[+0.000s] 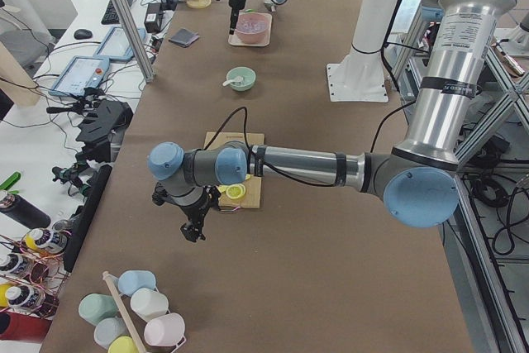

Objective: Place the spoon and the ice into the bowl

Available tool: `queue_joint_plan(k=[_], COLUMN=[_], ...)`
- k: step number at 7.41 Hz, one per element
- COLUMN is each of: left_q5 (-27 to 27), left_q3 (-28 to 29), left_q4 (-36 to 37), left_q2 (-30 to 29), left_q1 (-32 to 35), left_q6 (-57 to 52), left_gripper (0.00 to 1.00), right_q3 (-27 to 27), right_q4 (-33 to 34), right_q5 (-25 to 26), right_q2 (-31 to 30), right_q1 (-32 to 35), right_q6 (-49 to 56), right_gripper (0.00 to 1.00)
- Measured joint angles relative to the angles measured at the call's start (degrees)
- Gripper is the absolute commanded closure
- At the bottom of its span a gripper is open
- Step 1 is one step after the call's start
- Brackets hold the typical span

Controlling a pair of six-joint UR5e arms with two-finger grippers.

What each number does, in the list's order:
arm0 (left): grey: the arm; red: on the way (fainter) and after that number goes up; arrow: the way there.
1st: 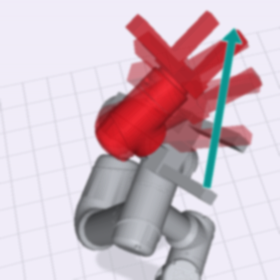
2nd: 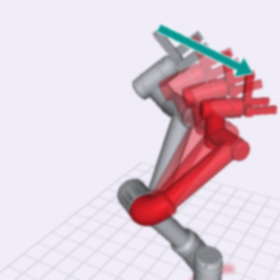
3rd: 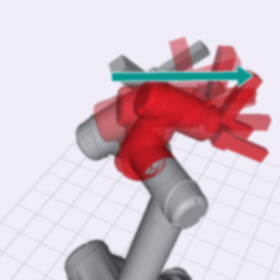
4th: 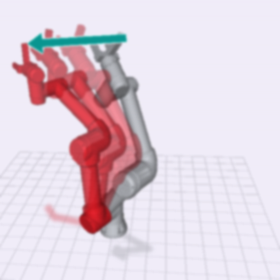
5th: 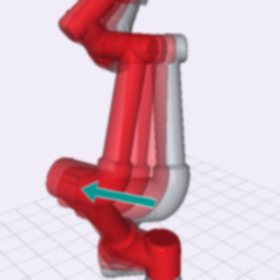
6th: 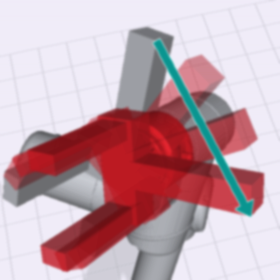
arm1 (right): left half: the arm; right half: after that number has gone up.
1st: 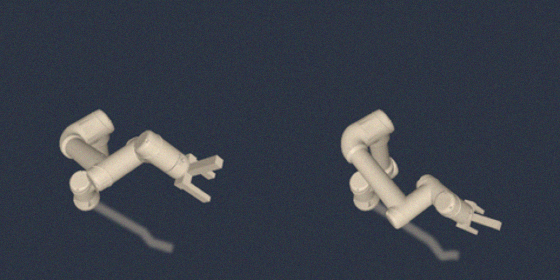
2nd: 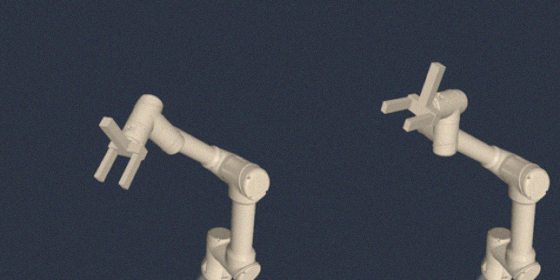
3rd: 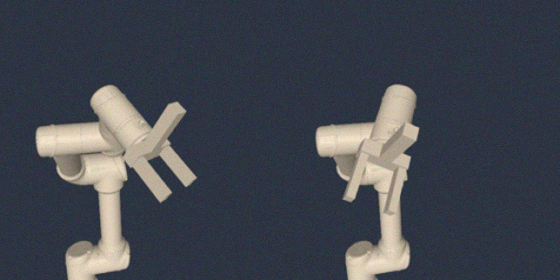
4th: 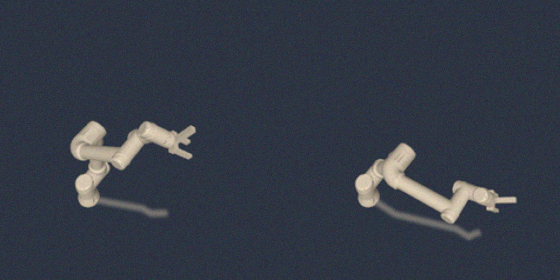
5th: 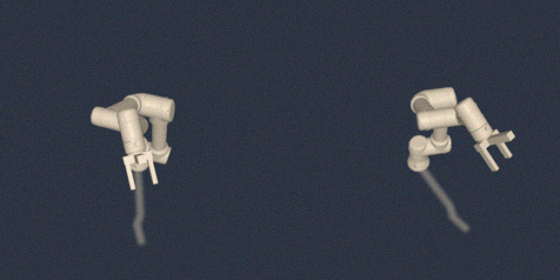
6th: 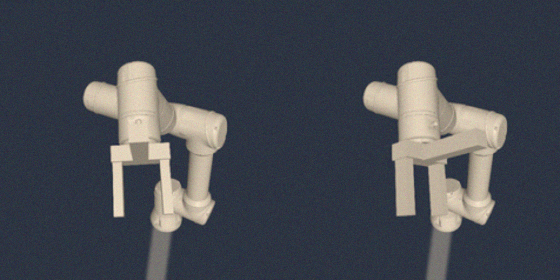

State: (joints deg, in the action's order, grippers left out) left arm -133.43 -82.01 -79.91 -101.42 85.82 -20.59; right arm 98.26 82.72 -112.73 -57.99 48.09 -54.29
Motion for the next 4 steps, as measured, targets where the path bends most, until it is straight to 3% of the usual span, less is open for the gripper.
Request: queue_joint_plan(k=[4], left_q5=[0.0], left_q3=[-0.2], left_q4=[-0.1], left_q2=[1.4], left_q1=[3.2], left_q6=[-0.2], left_gripper=[0.01], right_q3=[9.9], right_q4=[-0.1], right_q5=[-13.3], right_q2=[-24.1], right_q1=[19.0], right_q6=[29.1], right_gripper=[0.0])
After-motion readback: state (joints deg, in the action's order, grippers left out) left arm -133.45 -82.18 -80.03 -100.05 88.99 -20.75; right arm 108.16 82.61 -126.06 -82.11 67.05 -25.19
